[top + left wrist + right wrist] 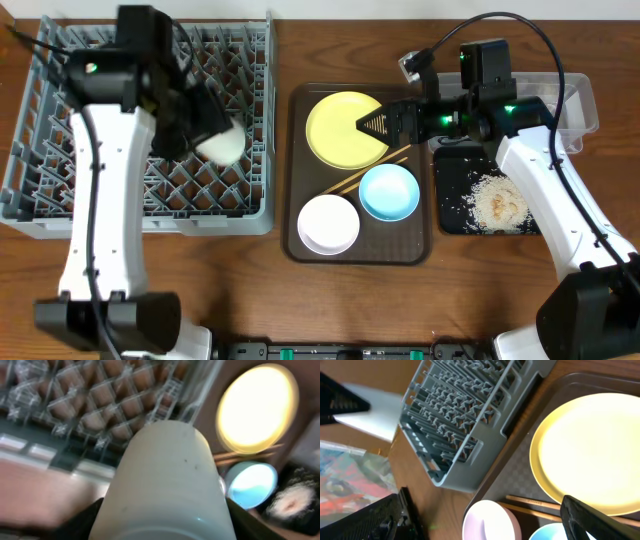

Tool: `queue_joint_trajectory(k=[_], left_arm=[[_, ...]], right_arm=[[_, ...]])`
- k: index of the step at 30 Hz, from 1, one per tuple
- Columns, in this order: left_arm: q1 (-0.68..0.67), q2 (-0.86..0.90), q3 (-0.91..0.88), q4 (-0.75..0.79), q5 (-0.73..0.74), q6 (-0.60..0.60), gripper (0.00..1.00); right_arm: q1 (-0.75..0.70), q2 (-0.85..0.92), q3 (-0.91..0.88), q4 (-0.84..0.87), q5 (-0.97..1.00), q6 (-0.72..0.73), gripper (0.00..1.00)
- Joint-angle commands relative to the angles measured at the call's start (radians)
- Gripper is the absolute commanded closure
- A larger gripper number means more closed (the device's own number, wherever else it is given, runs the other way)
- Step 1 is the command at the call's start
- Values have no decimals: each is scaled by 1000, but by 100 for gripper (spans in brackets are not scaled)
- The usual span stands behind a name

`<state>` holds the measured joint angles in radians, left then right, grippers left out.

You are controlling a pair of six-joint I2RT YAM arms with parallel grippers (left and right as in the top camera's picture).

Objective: Sort waste into correct bins and load items into the dishwasher
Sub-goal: 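Lower the cream cup into the rack's front-right slots and release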

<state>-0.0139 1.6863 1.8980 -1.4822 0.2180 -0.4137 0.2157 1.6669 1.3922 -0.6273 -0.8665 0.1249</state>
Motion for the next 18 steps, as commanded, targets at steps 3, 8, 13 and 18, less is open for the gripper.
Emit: queue_joint_trajectory(k=[3, 8, 13, 18], left_arm=[[-8, 42, -25, -87, -74, 40, 65], [-32, 42, -113, -70, -75, 43, 65], [-61, 42, -232, 44, -101, 30, 65], [-63, 42, -308, 102, -122, 16, 65]], right_arm=[[2, -13, 5, -3, 25, -18, 1], [2, -13, 5, -6, 28, -18, 1], [7, -13, 5, -7, 28, -19, 1], [7, -13, 5, -29, 29, -30, 1]])
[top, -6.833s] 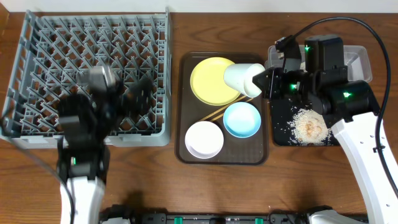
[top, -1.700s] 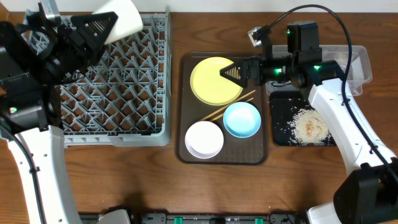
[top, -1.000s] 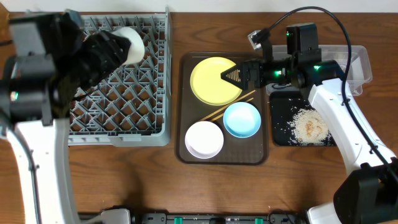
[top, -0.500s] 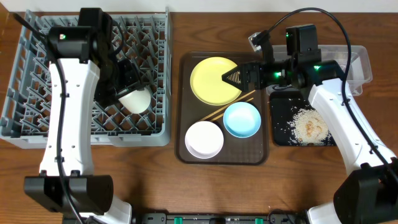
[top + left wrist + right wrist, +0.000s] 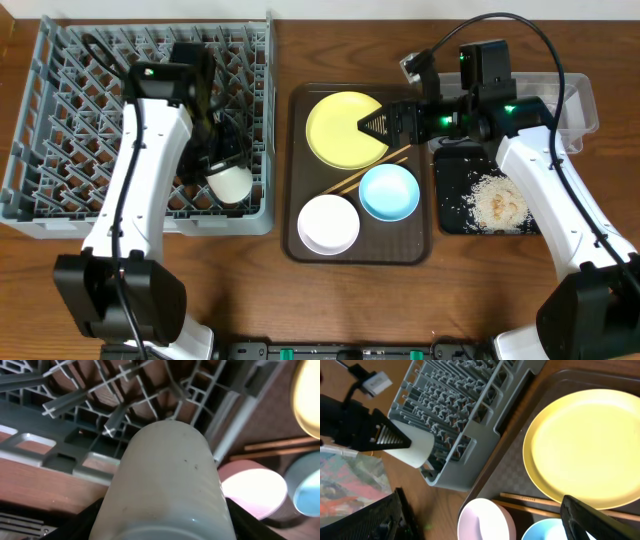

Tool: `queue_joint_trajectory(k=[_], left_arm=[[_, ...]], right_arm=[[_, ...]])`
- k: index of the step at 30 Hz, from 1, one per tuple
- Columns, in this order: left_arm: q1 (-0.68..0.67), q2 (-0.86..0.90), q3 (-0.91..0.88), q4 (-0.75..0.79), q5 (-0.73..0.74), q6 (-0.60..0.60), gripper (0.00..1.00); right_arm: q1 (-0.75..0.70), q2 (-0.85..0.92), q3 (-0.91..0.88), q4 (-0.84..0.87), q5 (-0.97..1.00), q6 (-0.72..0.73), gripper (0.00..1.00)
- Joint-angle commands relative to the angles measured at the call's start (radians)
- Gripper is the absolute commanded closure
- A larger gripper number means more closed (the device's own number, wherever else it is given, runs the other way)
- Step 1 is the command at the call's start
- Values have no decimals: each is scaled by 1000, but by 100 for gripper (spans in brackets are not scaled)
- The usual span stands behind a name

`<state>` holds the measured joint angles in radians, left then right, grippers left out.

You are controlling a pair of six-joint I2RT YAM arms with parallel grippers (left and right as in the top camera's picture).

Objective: Sort waste into correct bins and load items into the dishwasher
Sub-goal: 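Lower the cream cup into the rack's front-right slots and release, then move the left gripper to the pink-white bowl on the tray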

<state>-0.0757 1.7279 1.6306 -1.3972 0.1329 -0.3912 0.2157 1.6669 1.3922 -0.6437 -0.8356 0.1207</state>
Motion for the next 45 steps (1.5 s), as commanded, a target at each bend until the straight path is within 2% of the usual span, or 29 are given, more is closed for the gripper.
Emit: queue_joint_trajectory(k=[1, 19, 23, 27, 35, 41, 45], left_arm=[[-1, 0, -56, 28, -38, -6, 65], [-1, 0, -294, 292, -39, -20, 64], [-1, 0, -309, 296, -39, -25, 45], [-2, 0, -309, 297, -37, -25, 32], [-2, -6, -286, 296, -37, -5, 21], [-3, -59, -206, 261, -26, -2, 21], [-9, -144, -154, 231, 80, 48, 22]], right_arm=[[7, -13, 5, -18, -2, -26, 1], [8, -13, 5, -30, 2, -33, 1], [8, -13, 5, -31, 17, -33, 1], [8, -13, 5, -31, 16, -33, 1], [8, -13, 5, -30, 17, -32, 1], [8, -14, 5, -30, 17, -32, 1], [8, -13, 5, -33, 17, -33, 1]])
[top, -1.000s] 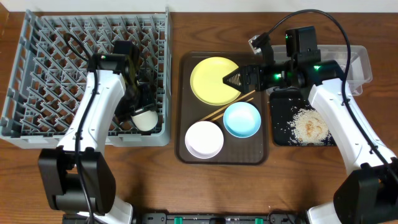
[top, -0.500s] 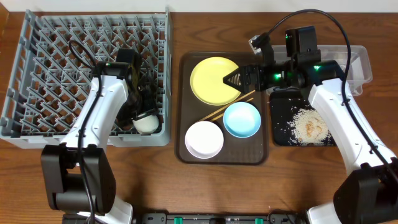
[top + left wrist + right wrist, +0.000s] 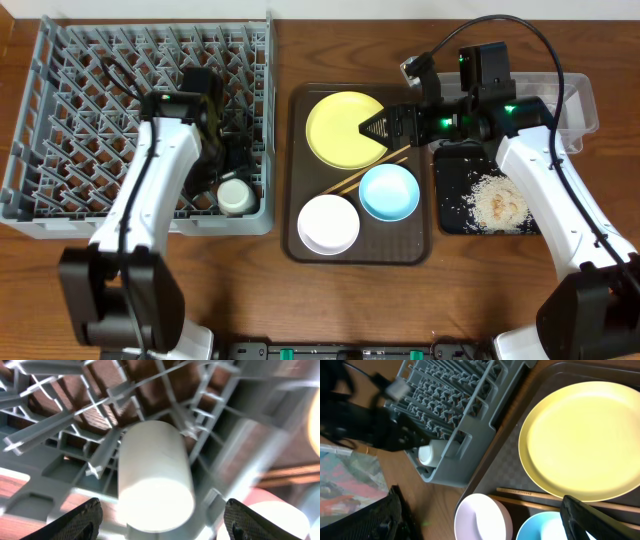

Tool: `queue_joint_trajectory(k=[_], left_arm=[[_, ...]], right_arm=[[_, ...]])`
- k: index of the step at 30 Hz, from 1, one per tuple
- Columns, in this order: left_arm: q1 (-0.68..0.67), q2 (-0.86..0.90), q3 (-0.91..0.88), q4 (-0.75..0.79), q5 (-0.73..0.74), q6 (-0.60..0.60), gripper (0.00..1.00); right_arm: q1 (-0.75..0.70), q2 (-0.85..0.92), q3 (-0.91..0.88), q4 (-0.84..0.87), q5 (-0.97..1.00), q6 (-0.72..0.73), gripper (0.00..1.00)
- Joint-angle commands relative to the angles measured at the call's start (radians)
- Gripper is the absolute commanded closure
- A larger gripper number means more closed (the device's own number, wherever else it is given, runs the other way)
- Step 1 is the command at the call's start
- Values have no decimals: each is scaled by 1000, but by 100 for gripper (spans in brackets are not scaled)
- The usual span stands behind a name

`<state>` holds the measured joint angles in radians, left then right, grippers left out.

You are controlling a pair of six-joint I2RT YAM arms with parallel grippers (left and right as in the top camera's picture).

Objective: Sort waste into correct bins and load items into the dishwasher
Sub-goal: 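Move the left gripper to the pink-white bowl on the tray, then grasp the pink-white bowl rim with the left gripper and lift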

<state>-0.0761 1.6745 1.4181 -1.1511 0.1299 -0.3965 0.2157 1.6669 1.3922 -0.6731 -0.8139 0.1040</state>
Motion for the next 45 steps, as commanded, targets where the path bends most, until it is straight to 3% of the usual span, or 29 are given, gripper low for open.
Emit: queue_joint_trajectory(k=[1, 6, 11, 18, 20, 23, 27, 31, 38, 45], left_arm=[[-15, -126, 69, -19, 121, 83, 22], [-65, -299, 80, -14, 150, 94, 22], [-151, -392, 80, -36, 151, 8, 22], [-373, -351, 0, -44, 13, -159, 23], [-405, -322, -34, -44, -21, -193, 23], [-426, -263, -81, -19, -37, -192, 25], [-430, -176, -93, 17, -80, -147, 25], [-433, -85, -93, 63, -74, -104, 25], [-451, 52, -93, 107, -63, 96, 30], [-454, 151, -93, 137, -59, 183, 37]], right_arm=[[8, -13, 5, -11, -3, -16, 1], [15, -13, 5, -34, 37, -16, 1], [44, -13, 5, -23, 95, -15, 1], [77, -14, 5, -19, 190, 34, 2], [72, -19, 10, -20, 180, 51, 9], [57, -51, 23, -20, 178, 56, 9], [12, -149, 71, -40, 221, 56, 1], [-54, -284, 141, -127, 426, 56, 1], [-139, -487, 148, -176, 693, 56, 1], [-143, -526, 148, -267, 804, 56, 1]])
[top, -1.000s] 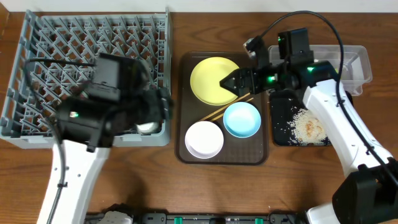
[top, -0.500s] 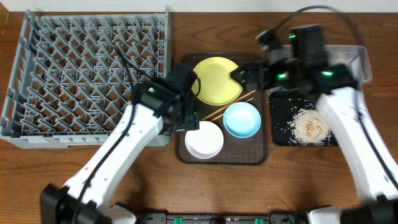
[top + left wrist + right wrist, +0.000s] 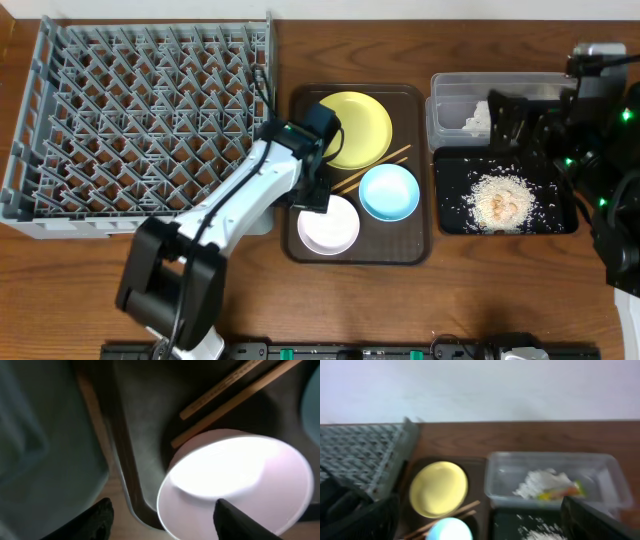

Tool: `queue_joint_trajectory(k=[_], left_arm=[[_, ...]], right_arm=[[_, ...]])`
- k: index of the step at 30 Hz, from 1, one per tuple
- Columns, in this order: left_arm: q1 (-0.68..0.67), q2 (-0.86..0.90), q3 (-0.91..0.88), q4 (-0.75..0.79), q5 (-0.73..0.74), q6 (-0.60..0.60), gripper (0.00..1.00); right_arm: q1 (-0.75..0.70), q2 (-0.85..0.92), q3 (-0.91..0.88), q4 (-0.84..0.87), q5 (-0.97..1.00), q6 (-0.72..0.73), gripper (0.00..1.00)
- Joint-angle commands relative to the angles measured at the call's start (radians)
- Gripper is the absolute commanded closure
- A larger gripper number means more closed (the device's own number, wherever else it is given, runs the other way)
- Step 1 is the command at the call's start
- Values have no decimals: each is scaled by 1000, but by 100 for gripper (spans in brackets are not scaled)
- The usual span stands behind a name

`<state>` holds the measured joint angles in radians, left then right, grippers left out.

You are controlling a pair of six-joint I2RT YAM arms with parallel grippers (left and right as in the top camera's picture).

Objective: Sort waste into correct bins and load items into the dishwasher
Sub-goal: 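Grasp the pink-white bowl rim with the left gripper and lift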

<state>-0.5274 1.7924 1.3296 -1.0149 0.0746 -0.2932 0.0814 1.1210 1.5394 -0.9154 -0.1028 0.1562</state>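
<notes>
My left gripper (image 3: 316, 196) is open and low over the brown tray (image 3: 420, 250). Its fingers stand astride the left rim of the pale pink bowl (image 3: 240, 485), which also shows from overhead (image 3: 332, 228). Beside it lie a blue bowl (image 3: 388, 191), a yellow plate (image 3: 355, 128) and chopsticks (image 3: 372, 167). The grey dish rack (image 3: 100, 100) fills the left side; my left arm crosses its front right corner and no cup shows there. My right gripper (image 3: 520, 125) hangs open, high over the clear container (image 3: 470, 100).
A black tray (image 3: 455, 215) with spilled rice lies right of the brown tray. The clear container (image 3: 550, 480) holds white and coloured scraps. The rack's wall stands close to the brown tray's left edge.
My left gripper has left the rack's front right corner, where the cup stood, and is now open at the pink bowl. My right arm has pulled back from the yellow plate to the far right.
My left gripper held the white cup above the rack, then low at the rack's front right corner. Then it was open with the cup standing in the rack. The right gripper hovered open over the yellow plate throughout. Now the left is at the bowl and the right is withdrawn.
</notes>
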Motion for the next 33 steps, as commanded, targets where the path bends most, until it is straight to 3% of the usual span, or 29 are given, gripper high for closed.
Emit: queue_joint_trajectory(k=[1, 10, 18, 24, 27, 29, 33], left_arm=[[-3, 42, -4, 1, -4, 86, 38], [-8, 105, -4, 0, 58, 103, 56], [-35, 134, -6, 29, 59, 102, 59], [-35, 155, -8, 34, 41, 93, 67], [-35, 155, -8, 40, 41, 93, 74], [-35, 155, -8, 45, 41, 93, 92], [-34, 154, -8, 44, 41, 93, 92]], right_arm=[[-9, 23, 0, -34, 92, 3, 1], [-9, 51, 0, -84, 84, 3, 1], [-9, 52, 0, -143, 84, 3, 1], [-9, 52, 0, -188, 84, 3, 1], [-9, 52, 0, -198, 84, 4, 1], [-9, 52, 0, -204, 84, 4, 1], [-9, 52, 0, -204, 84, 4, 1]])
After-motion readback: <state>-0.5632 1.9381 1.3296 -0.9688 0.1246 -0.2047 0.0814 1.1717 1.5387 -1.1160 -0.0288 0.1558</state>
